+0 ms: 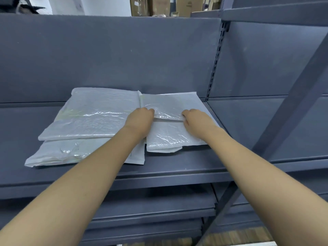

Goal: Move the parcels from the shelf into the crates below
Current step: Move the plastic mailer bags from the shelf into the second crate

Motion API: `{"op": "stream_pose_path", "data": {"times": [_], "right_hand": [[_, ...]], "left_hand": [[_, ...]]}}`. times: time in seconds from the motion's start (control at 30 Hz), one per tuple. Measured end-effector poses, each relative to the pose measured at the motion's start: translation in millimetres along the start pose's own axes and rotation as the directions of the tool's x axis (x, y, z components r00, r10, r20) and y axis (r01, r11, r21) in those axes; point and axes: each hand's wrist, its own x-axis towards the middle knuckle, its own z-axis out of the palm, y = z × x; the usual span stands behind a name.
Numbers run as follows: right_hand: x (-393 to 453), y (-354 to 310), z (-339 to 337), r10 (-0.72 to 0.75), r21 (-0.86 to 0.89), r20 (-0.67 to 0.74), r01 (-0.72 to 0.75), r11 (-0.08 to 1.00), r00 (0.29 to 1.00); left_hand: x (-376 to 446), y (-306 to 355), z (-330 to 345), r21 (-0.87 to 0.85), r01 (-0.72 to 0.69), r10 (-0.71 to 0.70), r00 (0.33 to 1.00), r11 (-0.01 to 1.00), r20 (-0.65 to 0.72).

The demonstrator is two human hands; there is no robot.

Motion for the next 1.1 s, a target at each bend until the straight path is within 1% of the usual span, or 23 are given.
{"op": "stream_pose_path", "data": {"times": [0.03, 0.1, 0.2, 0.3, 0.4, 0.53, 0.6, 0.67, 0.7, 0.73, 0.77, 0.8, 0.83, 0.87, 0.9, 0.93, 0.97, 1.0, 1.03, 1.1], "right_hand": [[-10.6, -2.8, -1.7, 0.008, 0.039, 0.001, -0.008, 0.999, 1.000], [-38.5, -10.2, -4.3, 0.004, 0.104, -0.007, -0.003, 0.995, 1.000], [-92.5, -23.2, -5.8, -0.022, 0.218, -0.062, 0.036, 0.975, 0.998], [-145.5, -38.0, -2.6, -0.016, 0.302, -0.100, 0.046, 0.952, 0.995], [-184.7, -53.3, 7.0, 0.025, 0.403, -0.048, -0.004, 0.915, 0.999], [-222.8, -72.6, 20.9, 0.095, 0.455, -0.010, -0.080, 0.887, 0.995], [-241.7, -80.0, 26.9, 0.100, 0.477, -0.013, -0.082, 0.875, 0.995], [-260.2, -86.6, 31.2, 0.057, 0.480, -0.009, -0.045, 0.876, 0.998], [-268.4, -89.7, 33.0, 0.031, 0.478, 0.000, -0.027, 0.878, 1.000], [-276.0, -92.8, 35.0, 0.012, 0.477, 0.003, -0.012, 0.879, 1.000], [-282.4, -95.5, 36.4, 0.003, 0.479, -0.006, 0.000, 0.878, 1.000], [-287.9, -98.5, 37.3, 0.004, 0.485, -0.023, 0.008, 0.874, 1.000], [-292.6, -101.7, 37.3, 0.006, 0.492, -0.041, 0.015, 0.871, 0.999], [-296.1, -104.6, 37.3, 0.007, 0.497, -0.058, 0.023, 0.867, 0.998], [-299.2, -107.7, 36.7, 0.007, 0.500, -0.077, 0.033, 0.865, 0.997], [-301.7, -110.8, 35.8, 0.008, 0.502, -0.098, 0.043, 0.864, 0.995], [-303.8, -113.1, 34.1, 0.007, 0.503, -0.114, 0.051, 0.863, 0.993], [-305.2, -114.9, 32.1, 0.001, 0.501, -0.126, 0.063, 0.863, 0.992], [-306.3, -116.0, 30.1, -0.016, 0.492, -0.136, 0.082, 0.867, 0.991], [-307.4, -117.2, 26.4, -0.069, 0.475, -0.150, 0.133, 0.870, 0.986]], "left_hand": [[-9.5, -1.1, -1.1, -0.049, -0.002, 0.000, 1.000, 0.999, -0.023], [-34.9, -3.0, -0.2, -0.200, 0.013, -0.028, 0.997, 0.980, -0.073], [-86.8, -1.2, 3.4, -0.422, 0.029, -0.097, 0.985, 0.906, -0.142], [-142.1, 5.8, 1.4, -0.588, 0.045, -0.126, 0.987, 0.807, -0.097], [-187.2, 15.1, 1.2, -0.688, 0.078, -0.133, 0.991, 0.722, -0.027], [-233.6, 27.1, 1.6, -0.797, 0.165, -0.197, 0.979, 0.581, 0.059], [-251.3, 28.7, 2.0, -0.857, 0.214, -0.270, 0.959, 0.469, 0.092], [-264.0, 26.9, 2.2, -0.874, 0.244, -0.388, 0.919, 0.421, 0.070], [-268.7, 25.2, 0.7, -0.879, 0.272, -0.440, 0.895, 0.392, 0.080], [-272.7, 23.0, -0.6, -0.880, 0.325, -0.474, 0.870, 0.348, 0.134], [-276.1, 21.4, -2.3, -0.874, 0.393, -0.480, 0.848, 0.285, 0.225], [-278.7, 19.0, -3.1, -0.862, 0.464, -0.455, 0.824, 0.203, 0.336], [-280.9, 17.1, -5.4, -0.848, 0.522, -0.416, 0.795, 0.098, 0.441], [-282.7, 15.3, -7.4, -0.837, 0.547, -0.369, 0.775, -0.013, 0.513], [-284.9, 13.4, -9.3, -0.827, 0.552, -0.316, 0.769, -0.112, 0.556], [-286.8, 10.9, -9.7, -0.821, 0.544, -0.267, 0.777, -0.175, 0.571], [-289.5, 9.7, -12.3, -0.829, 0.533, -0.232, 0.796, -0.171, 0.560], [-292.4, 8.6, -15.6, -0.847, 0.513, -0.219, 0.819, -0.137, 0.531], [-294.4, 6.7, -17.0, -0.869, 0.484, -0.223, 0.840, -0.105, 0.494], [-297.1, 3.0, -20.0, -0.908, 0.410, -0.248, 0.874, -0.081, 0.417]]}}
